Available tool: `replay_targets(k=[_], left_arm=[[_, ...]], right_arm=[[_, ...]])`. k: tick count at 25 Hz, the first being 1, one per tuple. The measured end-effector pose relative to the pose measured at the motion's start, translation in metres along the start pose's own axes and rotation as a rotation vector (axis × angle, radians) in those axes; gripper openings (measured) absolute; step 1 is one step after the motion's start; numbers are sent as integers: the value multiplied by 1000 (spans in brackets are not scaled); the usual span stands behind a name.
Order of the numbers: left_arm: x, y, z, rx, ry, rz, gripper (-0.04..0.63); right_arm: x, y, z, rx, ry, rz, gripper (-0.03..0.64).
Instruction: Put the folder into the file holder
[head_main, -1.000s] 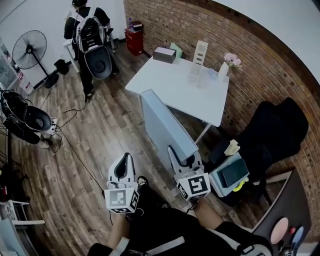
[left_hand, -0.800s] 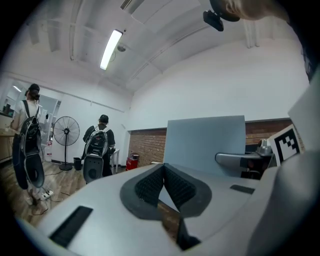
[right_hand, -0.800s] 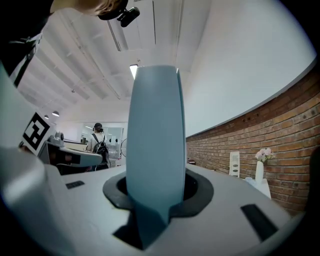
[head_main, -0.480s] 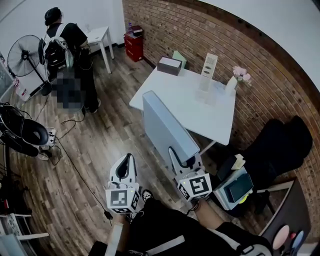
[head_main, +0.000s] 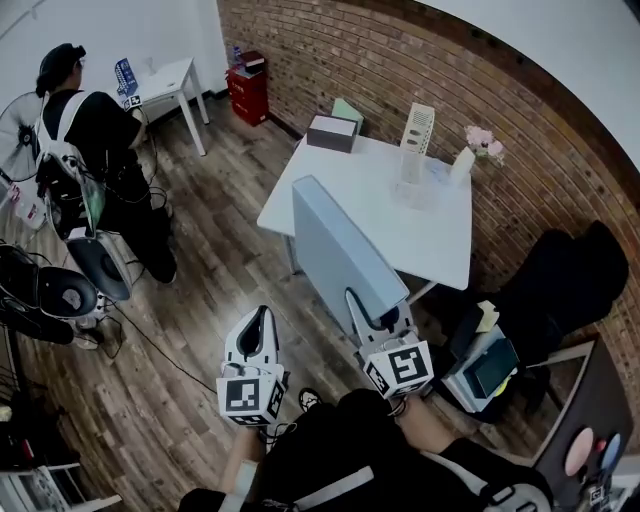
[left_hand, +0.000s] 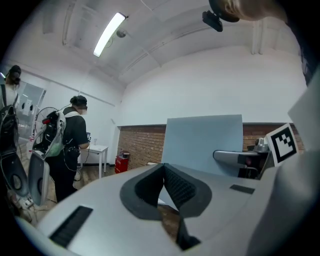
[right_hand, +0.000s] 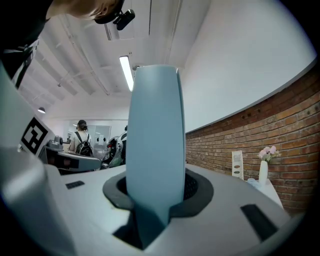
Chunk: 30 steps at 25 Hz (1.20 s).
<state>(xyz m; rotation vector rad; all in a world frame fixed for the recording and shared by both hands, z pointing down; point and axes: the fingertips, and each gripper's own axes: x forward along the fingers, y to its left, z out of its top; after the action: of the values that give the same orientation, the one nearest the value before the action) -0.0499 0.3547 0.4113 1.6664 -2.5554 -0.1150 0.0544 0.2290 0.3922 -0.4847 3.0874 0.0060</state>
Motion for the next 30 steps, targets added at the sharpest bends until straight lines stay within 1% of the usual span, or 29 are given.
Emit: replay_targets(k=[6,9,14,16,22,27,30], left_arm=[[36,0,-5,-10,11,-55,23],[60,4,-9,-19,20,-69,23],[116,9,-8,-19,9,-76,23],[142,3,-5,-20,7,-95,23],[227,-18,-4,-25,17,-180,23],[292,-65,-20,-22,70,-310,23],[324,-92,-28,-11,96,-369,23]], right_arm=[[17,-31,-6,-1,17,-67,143],[28,-50,-9,2,21,-99,143],[55,-90,-14,4,18,-124,143],[66,-110,-15,0,28,-137,143],[94,-171,-10,1,25,-201,143],[86,-232,-17,31,43,-326,143],[79,-268,-22,53,43,-387,143]])
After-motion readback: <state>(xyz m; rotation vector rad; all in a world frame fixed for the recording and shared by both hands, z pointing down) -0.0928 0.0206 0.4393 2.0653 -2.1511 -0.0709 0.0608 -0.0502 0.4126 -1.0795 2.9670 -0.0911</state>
